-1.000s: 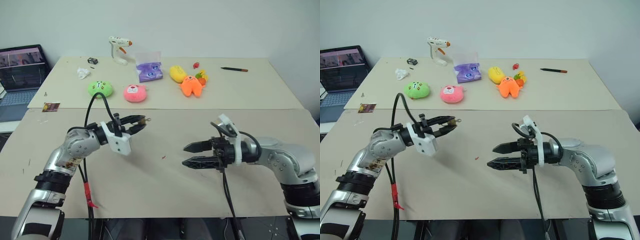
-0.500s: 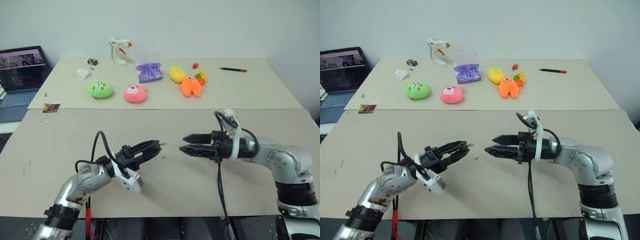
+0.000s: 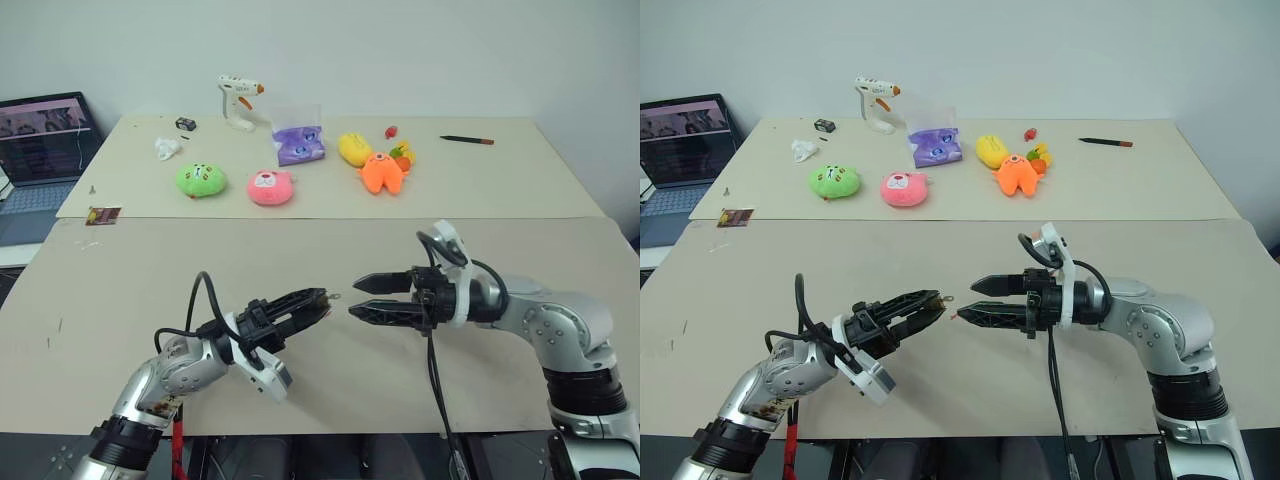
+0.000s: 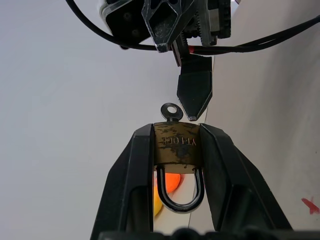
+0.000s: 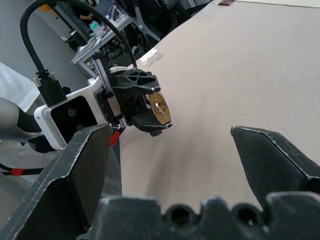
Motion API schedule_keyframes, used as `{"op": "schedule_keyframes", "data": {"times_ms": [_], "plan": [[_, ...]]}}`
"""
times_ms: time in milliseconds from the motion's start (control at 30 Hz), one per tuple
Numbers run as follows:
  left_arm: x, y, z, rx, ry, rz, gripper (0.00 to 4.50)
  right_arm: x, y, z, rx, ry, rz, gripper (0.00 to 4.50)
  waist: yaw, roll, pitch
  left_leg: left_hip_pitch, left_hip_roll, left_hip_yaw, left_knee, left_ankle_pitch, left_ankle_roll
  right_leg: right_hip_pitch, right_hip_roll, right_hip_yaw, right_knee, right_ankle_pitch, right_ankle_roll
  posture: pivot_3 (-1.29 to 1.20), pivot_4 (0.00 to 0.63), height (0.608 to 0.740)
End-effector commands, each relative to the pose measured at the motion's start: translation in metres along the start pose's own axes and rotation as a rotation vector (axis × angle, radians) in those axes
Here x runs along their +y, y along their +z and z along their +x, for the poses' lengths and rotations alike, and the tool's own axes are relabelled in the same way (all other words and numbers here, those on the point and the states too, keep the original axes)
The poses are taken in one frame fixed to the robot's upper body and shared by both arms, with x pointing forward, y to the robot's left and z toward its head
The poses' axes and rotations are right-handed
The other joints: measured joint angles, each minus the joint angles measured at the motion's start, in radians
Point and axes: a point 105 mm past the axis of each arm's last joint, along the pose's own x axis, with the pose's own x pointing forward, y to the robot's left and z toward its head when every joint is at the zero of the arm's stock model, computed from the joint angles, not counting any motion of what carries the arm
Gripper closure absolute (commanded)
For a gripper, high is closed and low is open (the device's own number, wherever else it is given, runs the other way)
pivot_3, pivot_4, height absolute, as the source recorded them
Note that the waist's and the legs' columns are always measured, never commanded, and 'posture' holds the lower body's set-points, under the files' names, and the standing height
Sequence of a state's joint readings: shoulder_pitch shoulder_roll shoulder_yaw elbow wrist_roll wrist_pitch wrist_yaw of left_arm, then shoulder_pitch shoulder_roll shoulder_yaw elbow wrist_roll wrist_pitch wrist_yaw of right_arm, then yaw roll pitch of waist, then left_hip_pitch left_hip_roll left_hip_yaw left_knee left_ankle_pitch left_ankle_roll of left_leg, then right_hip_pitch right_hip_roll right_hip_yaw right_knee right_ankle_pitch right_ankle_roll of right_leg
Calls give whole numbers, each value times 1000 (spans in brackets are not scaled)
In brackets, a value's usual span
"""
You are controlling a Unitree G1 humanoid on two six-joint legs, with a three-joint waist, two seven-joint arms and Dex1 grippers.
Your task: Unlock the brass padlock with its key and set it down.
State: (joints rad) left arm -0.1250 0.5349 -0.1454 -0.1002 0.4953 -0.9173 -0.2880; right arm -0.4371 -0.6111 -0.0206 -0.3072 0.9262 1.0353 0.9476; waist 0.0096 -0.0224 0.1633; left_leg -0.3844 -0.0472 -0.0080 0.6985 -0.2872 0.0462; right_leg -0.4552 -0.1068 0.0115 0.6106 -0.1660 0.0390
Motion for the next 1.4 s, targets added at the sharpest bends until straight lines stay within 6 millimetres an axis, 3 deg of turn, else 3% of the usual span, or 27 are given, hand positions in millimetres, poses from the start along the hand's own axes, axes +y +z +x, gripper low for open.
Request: {"op": "schedule_keyframes", "data": {"times_ms": [33, 300, 667, 867, 1167, 1400], "plan": [[6, 5, 4, -33, 31, 20, 3662, 6, 8, 5, -8, 23, -56, 1367, 0, 0, 0, 0, 0, 0, 0, 0, 0, 0, 0, 0, 0, 0, 0, 0, 150, 739], [7, 6, 9, -31, 43, 24, 3662, -1, 12, 10, -13, 15, -72, 4088, 0, 0, 0, 0, 0, 0, 0, 0, 0, 0, 0, 0, 0, 0, 0, 0, 150, 739], [13, 8, 14, -38, 47, 35, 3662, -1, 13, 12, -8, 27, -71, 4088, 0, 0, 0, 0, 0, 0, 0, 0, 0, 0, 0, 0, 0, 0, 0, 0, 150, 739], [17, 16, 19, -92, 18, 125, 3662, 6, 12, 13, 1, 66, -8, 4088, 0, 0, 0, 0, 0, 0, 0, 0, 0, 0, 0, 0, 0, 0, 0, 0, 150, 739], [22, 20, 24, -123, 15, 195, 3662, 15, 39, 13, -95, 141, 173, 4088, 0, 0, 0, -1, 0, 0, 0, 0, 0, 0, 0, 0, 0, 0, 0, 0, 150, 739], [29, 22, 27, -133, 22, 238, 3662, 14, 42, 14, -109, 157, 285, 4088, 0, 0, 0, -1, 0, 0, 0, 0, 0, 0, 0, 0, 0, 0, 0, 0, 150, 739]]}}
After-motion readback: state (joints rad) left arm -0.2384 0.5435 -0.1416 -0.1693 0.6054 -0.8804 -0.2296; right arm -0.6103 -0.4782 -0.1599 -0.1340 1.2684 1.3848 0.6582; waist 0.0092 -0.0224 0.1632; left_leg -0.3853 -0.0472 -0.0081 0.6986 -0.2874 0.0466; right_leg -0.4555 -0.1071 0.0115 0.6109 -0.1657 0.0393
